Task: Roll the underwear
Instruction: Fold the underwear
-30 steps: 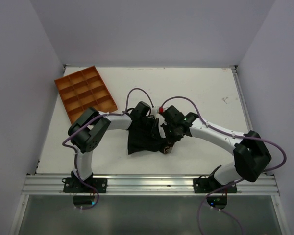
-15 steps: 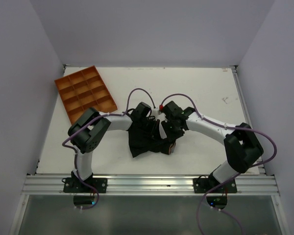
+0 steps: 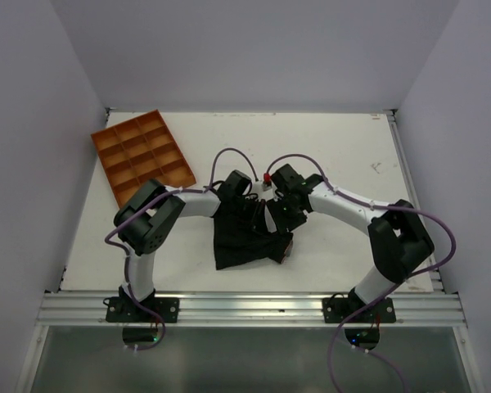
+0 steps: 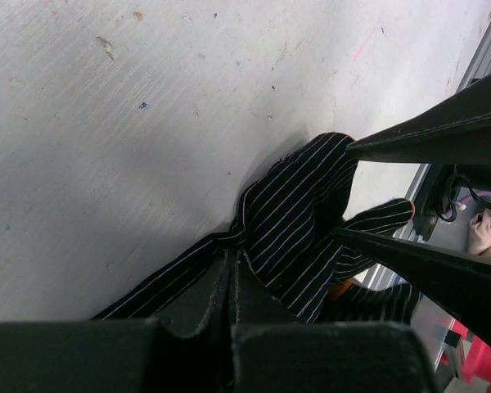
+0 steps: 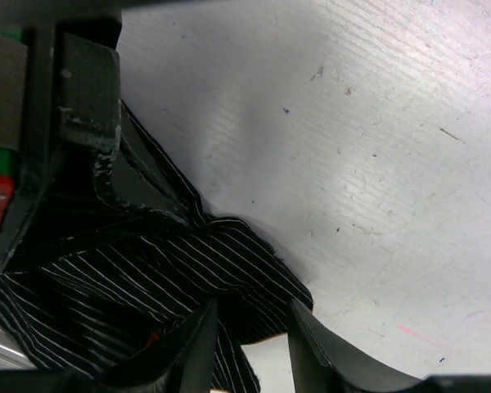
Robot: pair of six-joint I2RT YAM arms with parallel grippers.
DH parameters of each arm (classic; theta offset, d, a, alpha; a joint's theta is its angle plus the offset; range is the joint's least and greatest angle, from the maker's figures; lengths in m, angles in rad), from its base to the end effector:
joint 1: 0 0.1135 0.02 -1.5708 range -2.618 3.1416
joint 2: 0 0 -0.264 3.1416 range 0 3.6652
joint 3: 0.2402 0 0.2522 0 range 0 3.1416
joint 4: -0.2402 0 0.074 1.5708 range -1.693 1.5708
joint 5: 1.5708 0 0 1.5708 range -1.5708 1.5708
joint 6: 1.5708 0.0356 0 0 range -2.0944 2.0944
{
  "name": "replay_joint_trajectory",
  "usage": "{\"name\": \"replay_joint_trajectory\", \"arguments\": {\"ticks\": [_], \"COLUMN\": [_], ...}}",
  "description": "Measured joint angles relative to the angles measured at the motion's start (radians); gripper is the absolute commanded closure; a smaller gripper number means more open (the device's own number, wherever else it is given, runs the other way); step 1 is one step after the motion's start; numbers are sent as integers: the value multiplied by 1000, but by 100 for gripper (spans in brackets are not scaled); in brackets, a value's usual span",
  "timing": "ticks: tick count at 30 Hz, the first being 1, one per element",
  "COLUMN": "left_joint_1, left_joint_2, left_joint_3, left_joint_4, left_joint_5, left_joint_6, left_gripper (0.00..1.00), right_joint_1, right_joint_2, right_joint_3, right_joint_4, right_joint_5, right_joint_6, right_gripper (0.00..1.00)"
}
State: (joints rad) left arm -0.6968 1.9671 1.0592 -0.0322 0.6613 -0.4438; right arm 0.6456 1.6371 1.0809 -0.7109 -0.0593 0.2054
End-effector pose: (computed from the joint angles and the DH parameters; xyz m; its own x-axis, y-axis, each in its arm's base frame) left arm 0.2775 -0.2607 0.1184 -0.8961 0.3080 -0.3196 0.4423 0.5592 -0.7012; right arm 0.2463 0.1882 0.1940 -0.8716 -0.4016 -0.2812 -0.4464 0.8872 0.1164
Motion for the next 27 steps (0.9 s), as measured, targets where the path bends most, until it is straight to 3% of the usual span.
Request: {"name": "replay_joint_trajectory", "arguments": {"ticks": [18,20,27], "left_joint_1": [6,6,16], "left_joint_2": [74,74,1], "left_joint_3": [162,172,225], "left_joint_4": [-202,-219,-308], "left_joint_5": [3,-13,-254], "left_joint_6": [-13,-14,4], "left_gripper": [84,79,70], "right_joint_1": [-42,-43,-39], "right_joint_2": [32,31,-16], "right_joint_3": [-50,-67,-141], "right_joint_4": [69,90,120], "right_joint_5": [-64,-82,-114], "right_joint_6": [41,58,123], "right_gripper": [65,65,59]}}
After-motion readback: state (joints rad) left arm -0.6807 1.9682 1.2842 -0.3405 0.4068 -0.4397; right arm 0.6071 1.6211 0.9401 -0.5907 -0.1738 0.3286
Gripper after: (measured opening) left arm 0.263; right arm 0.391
